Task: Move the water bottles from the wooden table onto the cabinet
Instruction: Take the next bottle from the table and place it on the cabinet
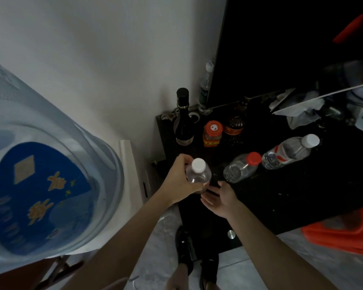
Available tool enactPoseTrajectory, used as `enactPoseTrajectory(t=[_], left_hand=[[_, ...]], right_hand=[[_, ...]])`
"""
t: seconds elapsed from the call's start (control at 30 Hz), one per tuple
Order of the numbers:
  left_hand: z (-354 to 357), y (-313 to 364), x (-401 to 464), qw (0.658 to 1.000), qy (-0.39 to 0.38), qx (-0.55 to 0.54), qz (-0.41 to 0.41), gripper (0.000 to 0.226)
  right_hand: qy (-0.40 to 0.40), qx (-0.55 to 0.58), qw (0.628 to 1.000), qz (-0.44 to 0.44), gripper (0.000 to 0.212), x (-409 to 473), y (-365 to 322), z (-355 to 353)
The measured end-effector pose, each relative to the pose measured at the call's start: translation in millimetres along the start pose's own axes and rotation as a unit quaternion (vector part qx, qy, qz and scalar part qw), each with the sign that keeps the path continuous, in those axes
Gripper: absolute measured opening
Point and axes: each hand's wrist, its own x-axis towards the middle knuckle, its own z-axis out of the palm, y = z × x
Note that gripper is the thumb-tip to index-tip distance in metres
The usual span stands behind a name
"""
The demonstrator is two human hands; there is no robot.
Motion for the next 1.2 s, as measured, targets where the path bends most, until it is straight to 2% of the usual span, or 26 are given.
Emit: enactPoseTrajectory(t=[0.3,0.4,0.53,0.6,0.7,0.77,0.8,0.9,1.0,1.1,1.2], left_hand=[[8,2,-7,1.000,0.004,-0.007,-0.008,0.065],[6,7,-13,0.998,0.014,0.049,-0.032,0.077],[-1,16,-32,0.988,-0.014,0.121,-0.095,0.111],[-4,19,-47,0.980,-0.009,0.150,-0.127,0.115],[-3,27,-75,0.959,0.028,0.246,-0.139,0.108],[1,36,-94,0.940,0.058,0.316,-0.115,0.099],[4,43,-102,0.934,0.074,0.337,-0.095,0.095],[10,63,-126,0.917,0.129,0.377,-0.033,0.084],[9,79,-151,0.892,0.180,0.414,0.011,0.077],[-2,85,-186,0.873,0.217,0.437,0.016,0.076],[-17,80,-233,0.858,0.259,0.443,-0.002,0.074]], right_hand=[[-0.038,-0.020,0.999,-0.004,0.044,-16,-6,-9],[-0.045,-0.048,0.998,-0.013,0.038,-30,-7,-14],[-0.050,-0.109,0.991,-0.060,0.030,-57,-3,-18],[-0.054,-0.159,0.982,-0.081,0.025,-74,-1,-19],[-0.041,-0.262,0.956,-0.124,0.021,-100,2,-20],[-0.038,-0.358,0.916,-0.178,0.020,-118,6,-21],[-0.040,-0.416,0.883,-0.216,0.021,-126,7,-22],[-0.046,-0.569,0.747,-0.341,0.031,-151,11,-23],[-0.047,-0.632,0.653,-0.414,0.033,-176,20,-21],[-0.030,-0.696,0.551,-0.459,0.040,-200,35,-12],[-0.041,-0.723,0.494,-0.482,0.057,-224,68,4]])
